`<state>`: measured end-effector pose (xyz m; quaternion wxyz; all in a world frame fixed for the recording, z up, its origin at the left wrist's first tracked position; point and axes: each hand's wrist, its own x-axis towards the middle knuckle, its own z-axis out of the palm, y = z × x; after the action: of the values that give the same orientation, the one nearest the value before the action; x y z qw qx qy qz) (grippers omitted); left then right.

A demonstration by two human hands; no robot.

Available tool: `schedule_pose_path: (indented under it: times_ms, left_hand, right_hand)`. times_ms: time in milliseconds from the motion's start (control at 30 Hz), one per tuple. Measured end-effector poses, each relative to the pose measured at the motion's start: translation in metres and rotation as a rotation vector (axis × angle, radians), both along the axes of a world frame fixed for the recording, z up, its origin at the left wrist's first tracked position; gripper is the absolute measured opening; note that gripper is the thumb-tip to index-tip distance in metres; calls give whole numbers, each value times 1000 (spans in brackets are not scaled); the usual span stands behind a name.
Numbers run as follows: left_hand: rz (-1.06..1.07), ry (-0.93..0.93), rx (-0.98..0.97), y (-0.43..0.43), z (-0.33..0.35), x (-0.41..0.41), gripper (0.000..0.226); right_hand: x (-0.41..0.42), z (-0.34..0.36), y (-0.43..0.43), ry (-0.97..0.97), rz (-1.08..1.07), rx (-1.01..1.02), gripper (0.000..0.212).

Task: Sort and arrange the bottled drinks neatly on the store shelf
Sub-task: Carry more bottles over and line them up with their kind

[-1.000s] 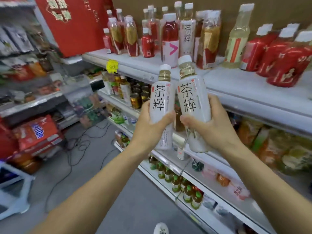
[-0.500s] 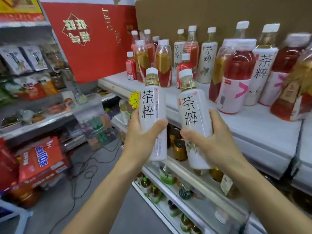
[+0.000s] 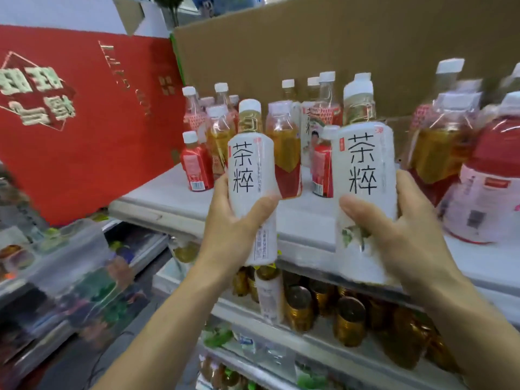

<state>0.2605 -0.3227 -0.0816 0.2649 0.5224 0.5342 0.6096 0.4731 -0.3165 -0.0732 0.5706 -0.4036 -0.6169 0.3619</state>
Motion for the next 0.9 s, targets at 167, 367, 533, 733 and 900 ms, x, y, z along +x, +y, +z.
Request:
schedule_pose_path:
  times_ms: [167, 367, 533, 733, 900]
  left_hand:
    - [-45, 54, 67, 50, 6, -53, 59]
    - [-161, -6, 68, 101, -7, -67, 75]
    - [-216, 19, 55, 123, -13, -62, 79]
    - [-155, 200, 122, 124, 3, -68, 94]
    - [-133, 514, 288, 119, 89, -92, 90]
  right_hand:
    - [-52, 9, 22, 73, -194, 55, 55]
    - [-76, 5, 44, 77, -311, 94, 52]
    - [-86, -2, 60, -4, -321, 63, 70]
    - [-85, -12, 70, -36, -336, 13, 64]
    - [-73, 19, 69, -103, -300, 29, 71]
